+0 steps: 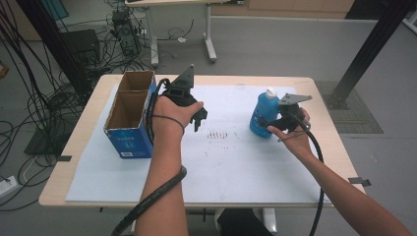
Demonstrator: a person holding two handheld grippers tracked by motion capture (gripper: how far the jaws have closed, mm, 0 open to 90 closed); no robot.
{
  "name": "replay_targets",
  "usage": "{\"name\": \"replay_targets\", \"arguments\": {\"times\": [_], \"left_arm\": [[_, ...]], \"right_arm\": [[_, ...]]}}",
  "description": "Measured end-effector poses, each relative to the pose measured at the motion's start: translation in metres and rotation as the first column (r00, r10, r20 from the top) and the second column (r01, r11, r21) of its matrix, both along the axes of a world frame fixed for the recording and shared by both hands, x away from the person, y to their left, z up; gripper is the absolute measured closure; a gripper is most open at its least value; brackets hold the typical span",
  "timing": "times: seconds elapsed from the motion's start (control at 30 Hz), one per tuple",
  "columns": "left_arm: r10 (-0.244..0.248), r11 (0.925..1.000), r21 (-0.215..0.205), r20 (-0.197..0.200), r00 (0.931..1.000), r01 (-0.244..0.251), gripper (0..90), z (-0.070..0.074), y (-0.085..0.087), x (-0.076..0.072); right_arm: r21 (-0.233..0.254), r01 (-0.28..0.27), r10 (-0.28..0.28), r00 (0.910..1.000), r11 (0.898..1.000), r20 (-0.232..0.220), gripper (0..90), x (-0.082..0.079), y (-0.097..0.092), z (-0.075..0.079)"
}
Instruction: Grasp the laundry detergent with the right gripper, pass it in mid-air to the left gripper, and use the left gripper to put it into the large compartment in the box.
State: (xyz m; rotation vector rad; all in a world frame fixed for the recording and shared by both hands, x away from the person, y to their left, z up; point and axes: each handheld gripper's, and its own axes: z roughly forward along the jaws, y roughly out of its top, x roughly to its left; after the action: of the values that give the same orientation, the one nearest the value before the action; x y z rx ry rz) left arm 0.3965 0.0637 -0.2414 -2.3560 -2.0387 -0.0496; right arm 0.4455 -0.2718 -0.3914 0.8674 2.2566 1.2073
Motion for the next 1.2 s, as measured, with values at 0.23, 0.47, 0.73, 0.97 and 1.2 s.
{"name": "replay_targets", "arguments": {"times": [0.23, 0.47, 0.73, 0.97, 1.2], "left_arm": [[-0.001, 1.0, -0.001, 0.004, 1.0, 0.001, 6.3, 0.0013, 0.0004, -0.0002], [0.0, 1.0, -0.003, 0.003, 1.0, 0.0, 6.3, 0.0002, 0.0008, -0.0006], [0.005, 1.0, -0.001, 0.004, 1.0, -0.005, 6.3, 0.0009, 0.0029, -0.0004], [0.005, 1.0, -0.002, 0.003, 1.0, -0.005, 6.3, 0.0006, 0.0028, -0.0004], [0.008, 1.0, -0.003, 0.001, 1.0, -0.008, 6.3, -0.0009, 0.0032, -0.0009]], "right_arm": [[-0.001, 0.002, -0.002, 1.0, 1.0, 0.001, 1.5, -0.0001, 0.0004, 0.0001], [-0.004, -0.001, 0.001, 1.0, 1.0, 0.002, 1.5, -0.0004, 0.0013, 0.0002], [0.0, -0.004, 0.004, 1.0, 1.0, 0.001, 1.5, 0.0, 0.0012, 0.0001], [0.0, -0.005, 0.005, 1.0, 1.0, 0.002, 1.5, -0.0001, 0.0023, -0.0002], [-0.003, -0.001, 0.001, 1.0, 1.0, -0.005, 1.9, 0.0003, 0.0014, -0.0007]]}}
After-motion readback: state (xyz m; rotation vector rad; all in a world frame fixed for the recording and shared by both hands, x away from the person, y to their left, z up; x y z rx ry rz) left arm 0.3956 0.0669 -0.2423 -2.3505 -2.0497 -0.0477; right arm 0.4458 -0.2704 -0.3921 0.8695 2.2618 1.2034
